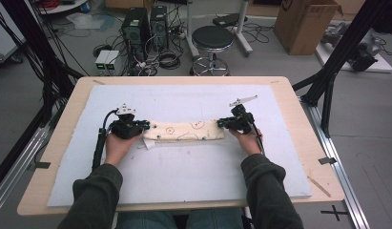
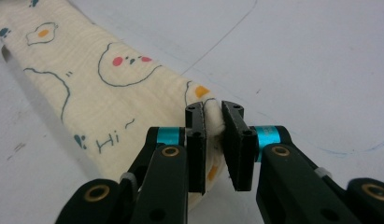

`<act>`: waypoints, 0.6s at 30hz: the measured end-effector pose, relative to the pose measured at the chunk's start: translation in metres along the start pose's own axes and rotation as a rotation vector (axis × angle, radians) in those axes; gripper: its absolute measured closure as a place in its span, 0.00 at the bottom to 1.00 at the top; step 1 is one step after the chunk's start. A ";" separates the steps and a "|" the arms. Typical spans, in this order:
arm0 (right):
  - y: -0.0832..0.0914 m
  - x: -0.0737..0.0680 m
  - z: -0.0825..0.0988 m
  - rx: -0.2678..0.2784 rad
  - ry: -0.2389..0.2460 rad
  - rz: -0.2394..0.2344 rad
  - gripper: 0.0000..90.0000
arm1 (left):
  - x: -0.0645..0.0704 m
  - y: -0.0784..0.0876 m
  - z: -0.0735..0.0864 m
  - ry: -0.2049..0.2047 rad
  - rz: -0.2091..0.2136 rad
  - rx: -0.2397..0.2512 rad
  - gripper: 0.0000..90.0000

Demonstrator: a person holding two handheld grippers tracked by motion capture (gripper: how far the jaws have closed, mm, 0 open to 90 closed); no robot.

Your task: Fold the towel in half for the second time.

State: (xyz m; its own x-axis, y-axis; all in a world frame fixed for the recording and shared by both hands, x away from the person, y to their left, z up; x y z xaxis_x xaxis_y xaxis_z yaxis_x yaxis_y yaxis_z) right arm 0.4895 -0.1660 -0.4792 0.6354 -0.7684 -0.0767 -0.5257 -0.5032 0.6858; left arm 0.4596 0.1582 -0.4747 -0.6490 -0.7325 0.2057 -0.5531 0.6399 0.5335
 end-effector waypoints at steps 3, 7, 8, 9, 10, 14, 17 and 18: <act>-0.005 0.005 0.002 -0.004 -0.018 0.008 0.86 | -0.001 -0.005 0.005 0.010 0.007 -0.029 0.84; -0.006 0.005 0.003 -0.001 -0.034 0.002 0.76 | 0.000 -0.002 0.005 0.003 0.026 -0.028 0.75; -0.005 0.005 0.002 0.004 -0.034 0.002 0.74 | 0.001 -0.001 0.004 0.002 0.031 -0.023 0.73; -0.003 0.005 0.002 0.008 -0.036 0.002 0.73 | 0.002 0.000 0.003 0.003 0.033 -0.022 0.71; -0.002 0.004 0.001 0.011 -0.037 0.000 0.72 | 0.004 0.001 0.002 -0.004 0.038 -0.019 0.71; 0.006 0.002 -0.002 0.030 -0.029 -0.003 0.69 | 0.008 0.007 0.000 -0.012 0.055 -0.010 0.70; 0.011 -0.002 -0.003 0.037 -0.023 -0.008 0.66 | 0.011 0.011 -0.003 -0.012 0.065 0.004 0.69; 0.012 -0.002 -0.003 0.036 -0.020 -0.004 0.65 | 0.012 0.013 -0.003 -0.014 0.071 0.006 0.69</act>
State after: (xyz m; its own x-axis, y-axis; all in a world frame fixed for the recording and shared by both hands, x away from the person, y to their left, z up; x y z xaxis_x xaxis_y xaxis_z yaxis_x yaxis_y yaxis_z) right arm 0.4840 -0.1692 -0.4685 0.6261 -0.7740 -0.0943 -0.5438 -0.5201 0.6587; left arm 0.4467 0.1571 -0.4627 -0.6937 -0.6821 0.2312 -0.5089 0.6914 0.5129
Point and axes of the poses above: each handheld gripper's, and its own axes: y roughly backward along the jaws, z roughly out of its underside, x roughly to its right, the point moved 8 cm from there along -y, roughly forward along the jaws, and after that the axes turned 9 degrees about z, right-handed, at the moved point
